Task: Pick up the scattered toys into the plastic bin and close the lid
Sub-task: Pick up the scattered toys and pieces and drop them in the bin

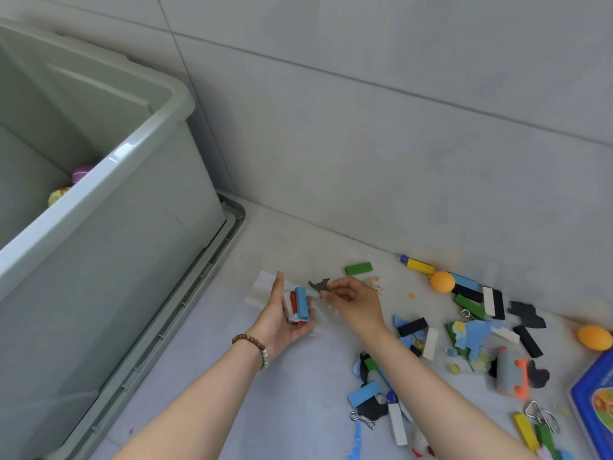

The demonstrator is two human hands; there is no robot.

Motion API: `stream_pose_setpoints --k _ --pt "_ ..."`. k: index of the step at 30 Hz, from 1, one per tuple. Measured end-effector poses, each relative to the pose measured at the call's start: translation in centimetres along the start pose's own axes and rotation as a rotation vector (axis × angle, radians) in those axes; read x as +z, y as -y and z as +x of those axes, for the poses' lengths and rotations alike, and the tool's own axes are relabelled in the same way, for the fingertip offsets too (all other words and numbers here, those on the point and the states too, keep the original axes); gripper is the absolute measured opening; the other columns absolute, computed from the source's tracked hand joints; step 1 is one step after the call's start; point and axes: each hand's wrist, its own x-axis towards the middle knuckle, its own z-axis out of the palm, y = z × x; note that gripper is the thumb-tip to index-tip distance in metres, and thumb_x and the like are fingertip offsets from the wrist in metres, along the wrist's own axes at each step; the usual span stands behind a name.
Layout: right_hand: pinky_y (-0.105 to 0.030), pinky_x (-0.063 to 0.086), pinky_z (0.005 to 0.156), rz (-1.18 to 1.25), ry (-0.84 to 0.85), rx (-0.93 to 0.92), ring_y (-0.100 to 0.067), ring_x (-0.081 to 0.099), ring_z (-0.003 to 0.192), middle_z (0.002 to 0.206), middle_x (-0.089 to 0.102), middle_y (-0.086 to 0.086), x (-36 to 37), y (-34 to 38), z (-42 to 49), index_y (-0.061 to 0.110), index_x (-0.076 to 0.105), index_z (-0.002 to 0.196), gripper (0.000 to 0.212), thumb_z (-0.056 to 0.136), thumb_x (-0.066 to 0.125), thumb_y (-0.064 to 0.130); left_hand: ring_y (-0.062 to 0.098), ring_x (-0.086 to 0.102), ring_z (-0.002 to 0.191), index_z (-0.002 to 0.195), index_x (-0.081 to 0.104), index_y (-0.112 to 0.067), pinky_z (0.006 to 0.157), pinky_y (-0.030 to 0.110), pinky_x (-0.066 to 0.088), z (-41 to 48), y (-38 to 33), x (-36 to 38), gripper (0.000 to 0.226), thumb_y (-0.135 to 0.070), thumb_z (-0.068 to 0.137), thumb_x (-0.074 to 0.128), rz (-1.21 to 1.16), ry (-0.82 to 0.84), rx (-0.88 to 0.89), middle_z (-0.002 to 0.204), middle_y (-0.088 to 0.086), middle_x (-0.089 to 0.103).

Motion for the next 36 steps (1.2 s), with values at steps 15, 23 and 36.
stream_pose_setpoints --k 15,23,36 --pt "-0.021 0.04 0.072 -0.433 -0.301 -0.086 -0.018 0.056 0.088 0.089 0.055 0.001 -6.4 -2.6 2.7 0.016 0.061 0.083 0.013 0.079 0.073 0.017 0.011 0.06 0.082 0.097 0.057 -0.009 0.058 0.017 0.056 0.3 0.8 2.7 0.016 -0.024 0.09 0.058 0.119 -0.015 0.086 0.09 0.004 0.062" --pt "-0.014 0.043 0.06 -0.126 -0.177 -0.031 -0.013 0.056 0.068 0.073 0.061 -0.006 -5.7 1.0 4.9 0.014 0.059 0.096 0.029 0.074 0.078 0.015 0.012 0.06 0.081 0.095 0.057 -0.009 0.059 0.017 0.057 0.3 0.0 2.1 0.015 -0.024 0.091 0.058 0.135 -0.037 0.103 0.09 0.005 0.061" --pt "-0.02 0.034 0.054 -0.521 -0.122 0.05 -0.012 0.05 0.071 0.075 0.052 0.006 -5.6 -0.4 3.4 0.021 0.052 0.072 0.026 0.072 0.078 0.021 0.012 0.061 0.083 0.096 0.058 -0.009 0.061 0.018 0.057 -0.3 0.1 1.5 0.016 -0.024 0.091 0.057 0.188 -0.066 0.133 0.093 0.005 0.062"
